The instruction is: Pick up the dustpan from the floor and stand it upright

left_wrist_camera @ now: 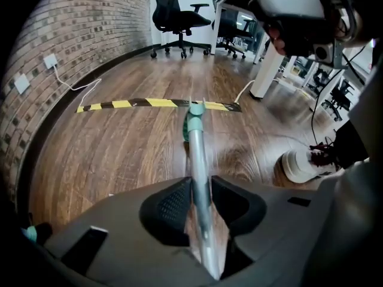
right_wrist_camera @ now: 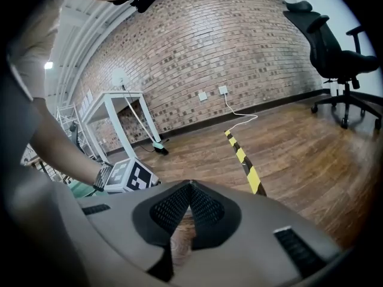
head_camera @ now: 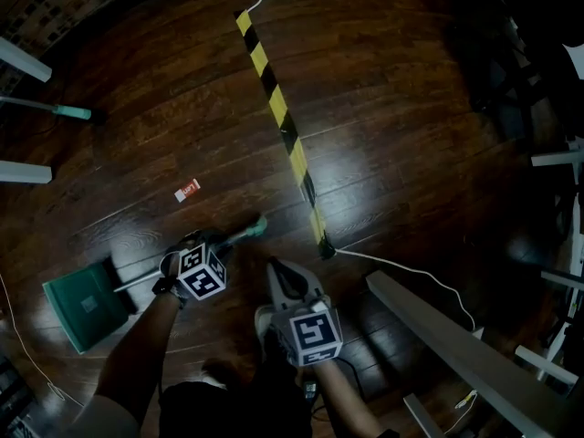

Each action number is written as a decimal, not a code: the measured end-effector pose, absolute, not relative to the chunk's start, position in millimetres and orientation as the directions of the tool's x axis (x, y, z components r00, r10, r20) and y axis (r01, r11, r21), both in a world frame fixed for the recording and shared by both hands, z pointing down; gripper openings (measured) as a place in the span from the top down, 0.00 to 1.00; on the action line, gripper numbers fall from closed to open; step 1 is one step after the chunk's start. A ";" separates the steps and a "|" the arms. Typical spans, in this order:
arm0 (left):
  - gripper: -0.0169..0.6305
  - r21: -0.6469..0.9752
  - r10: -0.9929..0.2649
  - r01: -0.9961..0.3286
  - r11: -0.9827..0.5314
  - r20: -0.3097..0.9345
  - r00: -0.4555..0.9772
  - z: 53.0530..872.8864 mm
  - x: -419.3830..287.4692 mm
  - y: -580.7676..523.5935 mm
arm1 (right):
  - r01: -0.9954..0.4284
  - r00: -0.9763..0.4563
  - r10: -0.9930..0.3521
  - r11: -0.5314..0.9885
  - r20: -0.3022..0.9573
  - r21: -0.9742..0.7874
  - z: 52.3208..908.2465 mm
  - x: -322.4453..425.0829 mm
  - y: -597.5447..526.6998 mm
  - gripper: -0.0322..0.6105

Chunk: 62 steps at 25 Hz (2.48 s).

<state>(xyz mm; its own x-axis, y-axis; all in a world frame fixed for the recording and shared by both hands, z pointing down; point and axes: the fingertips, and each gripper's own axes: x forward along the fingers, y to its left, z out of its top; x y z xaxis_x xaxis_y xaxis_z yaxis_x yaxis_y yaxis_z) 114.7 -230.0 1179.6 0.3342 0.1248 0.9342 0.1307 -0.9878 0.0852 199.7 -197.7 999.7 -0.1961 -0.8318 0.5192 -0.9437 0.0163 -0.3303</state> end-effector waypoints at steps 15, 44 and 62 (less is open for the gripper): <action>0.80 0.060 0.074 0.052 -0.997 0.932 0.354 1130.0 117.8 -230.0 | -0.943 -0.111 -0.848 -0.075 0.518 -0.324 955.9 219.4 -176.7 0.95; 0.80 -0.052 -0.070 -0.048 -0.997 0.676 0.734 855.4 104.6 -200.1 | -0.958 -0.092 -0.838 -0.073 0.537 -0.277 733.1 172.5 -123.5 0.95; 0.80 -0.010 -0.342 -0.362 -0.932 0.357 0.869 707.7 52.6 -222.9 | -0.975 -0.019 -0.889 -0.085 0.457 -0.206 687.7 171.2 -122.3 0.95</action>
